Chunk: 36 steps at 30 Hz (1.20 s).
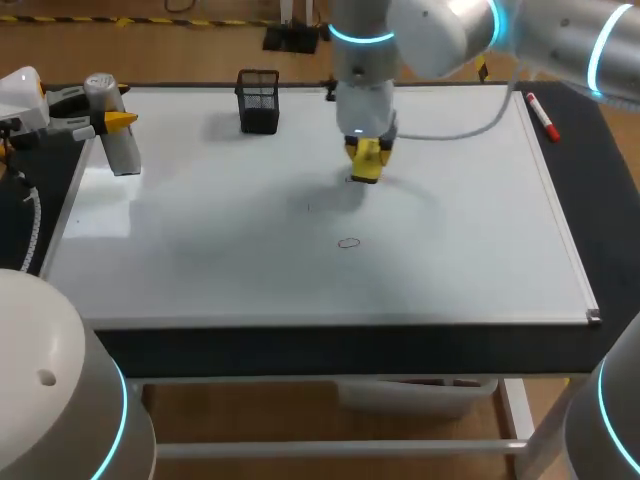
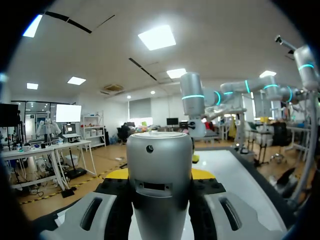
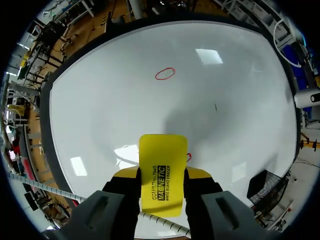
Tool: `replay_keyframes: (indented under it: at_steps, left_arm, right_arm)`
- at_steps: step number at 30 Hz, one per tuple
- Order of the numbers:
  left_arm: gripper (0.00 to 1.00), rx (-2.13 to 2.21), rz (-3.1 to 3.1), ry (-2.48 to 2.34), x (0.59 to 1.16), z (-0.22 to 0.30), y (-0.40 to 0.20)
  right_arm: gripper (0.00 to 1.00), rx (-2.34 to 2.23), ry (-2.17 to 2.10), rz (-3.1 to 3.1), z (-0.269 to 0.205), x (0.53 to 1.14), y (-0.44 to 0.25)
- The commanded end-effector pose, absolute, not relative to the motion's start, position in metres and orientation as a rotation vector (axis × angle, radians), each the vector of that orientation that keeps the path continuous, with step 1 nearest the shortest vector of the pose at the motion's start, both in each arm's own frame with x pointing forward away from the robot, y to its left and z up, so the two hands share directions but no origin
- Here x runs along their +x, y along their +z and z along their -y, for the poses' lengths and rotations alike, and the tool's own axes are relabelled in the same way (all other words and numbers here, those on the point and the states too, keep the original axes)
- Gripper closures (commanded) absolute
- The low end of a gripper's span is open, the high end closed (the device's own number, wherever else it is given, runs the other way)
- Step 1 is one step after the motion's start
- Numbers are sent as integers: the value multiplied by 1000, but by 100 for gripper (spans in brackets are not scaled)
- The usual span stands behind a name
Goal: Pick up the inspection probe, press it on each red-marked spot on the whiteboard one by one, put down the probe, pick up the eraser, and wipe off all the red marks.
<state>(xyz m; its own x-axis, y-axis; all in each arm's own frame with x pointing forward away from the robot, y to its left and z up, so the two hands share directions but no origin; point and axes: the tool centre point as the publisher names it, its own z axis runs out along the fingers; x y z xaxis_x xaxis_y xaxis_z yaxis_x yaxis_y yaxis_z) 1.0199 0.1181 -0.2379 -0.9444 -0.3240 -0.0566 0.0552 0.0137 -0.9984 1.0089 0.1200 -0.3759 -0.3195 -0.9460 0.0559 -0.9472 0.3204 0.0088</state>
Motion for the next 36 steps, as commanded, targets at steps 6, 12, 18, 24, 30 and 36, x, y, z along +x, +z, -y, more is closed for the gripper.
replay_keyframes:
  at_steps: [6,12,18,24,30,36]
  left_arm:
    - [100,-279,-2020,-2012,1019,-117,-237]
    - [100,-279,-2020,-2012,1019,-117,-237]
    - [100,-279,-2020,-2012,1019,-117,-237]
    - [100,-279,-2020,-2012,1019,-117,-237]
    - [100,-279,-2020,-2012,1019,-117,-237]
    - [100,-279,-2020,-2012,1019,-117,-237]
  right_arm:
    - [100,1663,4,2631,-38,987,-372]
    - [100,1540,-19,2709,1,978,-374]
    - [100,1435,-34,2768,33,966,-375]
    - [100,1356,-49,2805,58,956,-378]
    - [100,1307,-83,2822,71,951,-384]
    - [100,1287,-95,2821,75,951,-388]
